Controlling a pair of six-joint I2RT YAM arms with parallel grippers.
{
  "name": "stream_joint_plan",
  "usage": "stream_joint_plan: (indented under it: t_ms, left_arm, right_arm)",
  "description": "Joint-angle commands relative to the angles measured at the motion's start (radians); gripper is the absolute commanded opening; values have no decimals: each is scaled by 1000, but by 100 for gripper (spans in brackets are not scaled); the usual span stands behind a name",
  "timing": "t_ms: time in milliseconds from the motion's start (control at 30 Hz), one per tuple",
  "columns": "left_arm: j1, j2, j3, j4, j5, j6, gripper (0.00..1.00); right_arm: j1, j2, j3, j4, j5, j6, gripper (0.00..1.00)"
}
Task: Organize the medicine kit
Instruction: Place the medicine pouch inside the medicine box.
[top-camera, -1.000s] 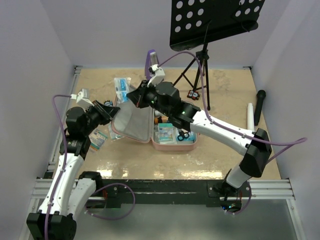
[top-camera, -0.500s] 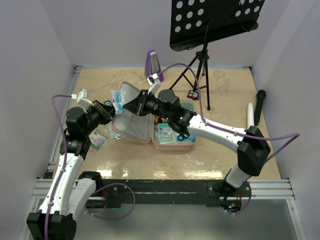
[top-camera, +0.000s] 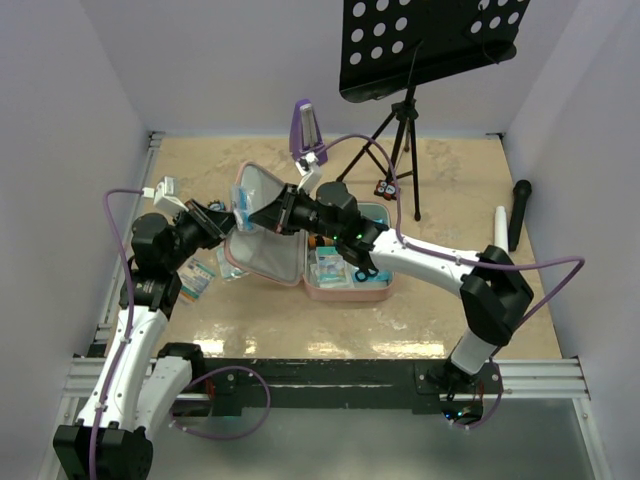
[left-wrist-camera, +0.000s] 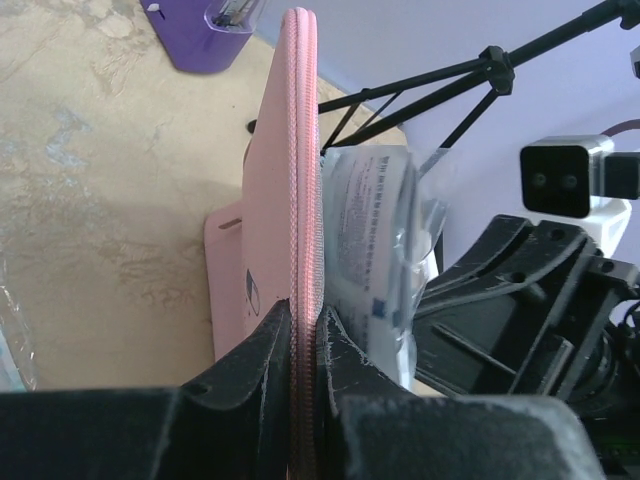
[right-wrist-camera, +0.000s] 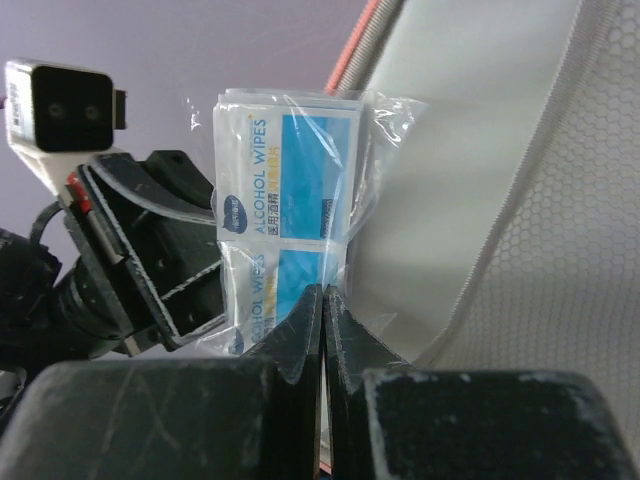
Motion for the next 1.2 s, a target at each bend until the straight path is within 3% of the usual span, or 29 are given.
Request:
stream_joint_plan:
  t_ms: [0, 467, 633, 767, 1033, 1100, 1167]
  left_arm:
    - [0, -13, 64, 81, 23, -29, 0]
    - [0, -8, 71, 74, 21, -25, 0]
    - [0, -7, 70, 65, 10, -20, 0]
    - [0, -5, 65, 65, 6, -20, 0]
    - [0, 1, 67, 64, 1, -19, 0]
    - [0, 1, 68, 68, 1, -22, 0]
    - [0, 1, 71, 67, 1, -25, 0]
  right_arm:
    - [-15, 12, -13, 66, -38, 22, 0]
    - [-33, 13, 0, -69, 28, -30, 0]
    - [-33, -20, 2, -69, 40, -70, 44]
    - [-33, -56, 13, -66, 57, -82, 53]
    - [-32, -142, 71, -141, 101, -134, 55]
    - [-32, -148, 74, -147, 112, -151, 52]
    - [-30, -143, 86, -145, 92, -175, 43]
